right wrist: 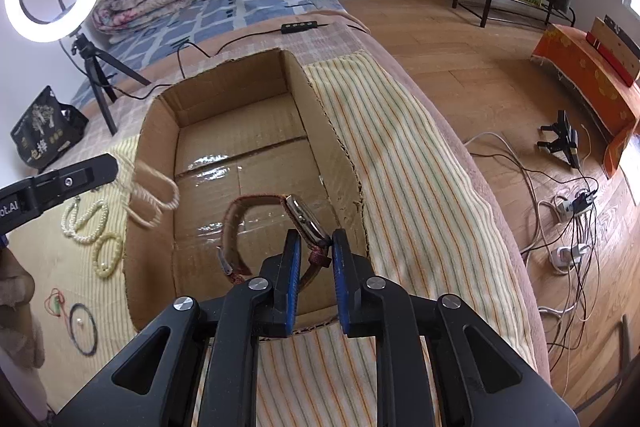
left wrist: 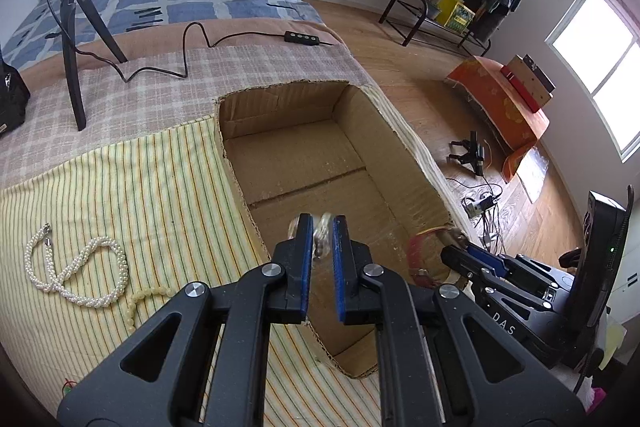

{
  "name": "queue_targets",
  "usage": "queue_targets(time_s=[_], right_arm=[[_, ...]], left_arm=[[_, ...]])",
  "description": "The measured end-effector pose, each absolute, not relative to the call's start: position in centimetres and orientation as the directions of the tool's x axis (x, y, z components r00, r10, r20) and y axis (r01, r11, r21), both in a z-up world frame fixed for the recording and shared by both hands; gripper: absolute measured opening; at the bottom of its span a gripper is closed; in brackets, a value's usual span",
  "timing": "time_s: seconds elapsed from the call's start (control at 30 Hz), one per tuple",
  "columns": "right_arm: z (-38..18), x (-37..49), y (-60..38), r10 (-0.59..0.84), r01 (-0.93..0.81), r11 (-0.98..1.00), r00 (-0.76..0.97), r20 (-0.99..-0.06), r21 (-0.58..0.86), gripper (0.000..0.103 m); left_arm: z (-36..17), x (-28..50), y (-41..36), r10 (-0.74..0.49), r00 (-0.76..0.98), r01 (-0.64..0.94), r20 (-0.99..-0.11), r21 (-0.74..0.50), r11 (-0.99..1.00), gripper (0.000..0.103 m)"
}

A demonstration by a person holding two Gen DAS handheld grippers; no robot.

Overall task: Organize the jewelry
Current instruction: 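Carry the watch and pearl necklace into the cardboard box and open both grippers, then withdraw both tools from the box toward the remaining jewelry on the bed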

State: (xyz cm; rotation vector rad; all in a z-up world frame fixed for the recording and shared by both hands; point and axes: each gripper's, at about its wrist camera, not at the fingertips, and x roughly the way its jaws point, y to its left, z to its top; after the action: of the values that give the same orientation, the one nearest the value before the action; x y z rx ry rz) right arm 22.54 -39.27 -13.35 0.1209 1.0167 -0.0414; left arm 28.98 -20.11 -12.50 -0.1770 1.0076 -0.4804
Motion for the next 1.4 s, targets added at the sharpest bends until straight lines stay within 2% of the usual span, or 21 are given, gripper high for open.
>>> queue_targets(time_s=[0.13, 0.6, 1.07, 1.1, 1.13, 1.2, 1.27, 1.37, 1.4], right_arm=[[-13.1, 22.4, -39.2, 0.025, 0.092, 0.992, 0.532, -0.846, 0.088, 0.02], [-11.6, 22.0, -38.5, 0.042, 0.076, 0.992, 0.569, -0.821, 0.103, 0.02], [-9.7, 21.7, -35.8, 0.096, 0.013, 0.991, 0.622, -0.777, 0.133, 0.02], [-9.6, 21.7, -35.4, 0.103, 0.003, 0.991, 0.625, -0.774, 0.135, 0.02], [-9.5, 21.7, -35.1, 0.107, -0.002, 0.991, 0.627, -0.772, 0.136, 0.02], [-9.3, 21.6, -34.4, 0.12, -0.019, 0.99, 0.633, -0.764, 0.139, 0.02], [-9.1, 21.6, -33.8, 0.132, -0.035, 0.989, 0.639, -0.758, 0.142, 0.022], [-8.9, 21.4, -32.8, 0.148, -0.06, 0.988, 0.65, -0.746, 0.144, 0.039], [-8.8, 21.4, -32.5, 0.155, -0.069, 0.987, 0.652, -0.742, 0.146, 0.041]], left_arm=[[-12.3, 28.8, -20.0, -0.453, 0.45, 0.302, -0.769, -0.346, 0.888, 0.008], [-10.3, 27.3, -18.0, -0.42, 0.502, 0.301, -0.756, -0.302, 0.904, 0.008], [-7.3, 24.8, -11.0, -0.336, 0.597, 0.217, -0.728, -0.257, 0.942, 0.009], [-7.2, 24.6, -10.4, -0.33, 0.601, 0.208, -0.728, -0.256, 0.944, 0.013], [-7.2, 24.3, -9.5, -0.325, 0.606, 0.197, -0.726, -0.259, 0.946, 0.023], [-7.1, 23.7, -8.2, -0.319, 0.613, 0.18, -0.723, -0.265, 0.947, 0.033], [-7.1, 23.1, -6.6, -0.304, 0.619, 0.157, -0.724, -0.265, 0.951, 0.033], [-7.3, 22.3, -4.4, -0.283, 0.626, 0.126, -0.727, -0.263, 0.956, 0.033], [-7.3, 22.0, -3.8, -0.278, 0.626, 0.119, -0.729, -0.262, 0.958, 0.033]])
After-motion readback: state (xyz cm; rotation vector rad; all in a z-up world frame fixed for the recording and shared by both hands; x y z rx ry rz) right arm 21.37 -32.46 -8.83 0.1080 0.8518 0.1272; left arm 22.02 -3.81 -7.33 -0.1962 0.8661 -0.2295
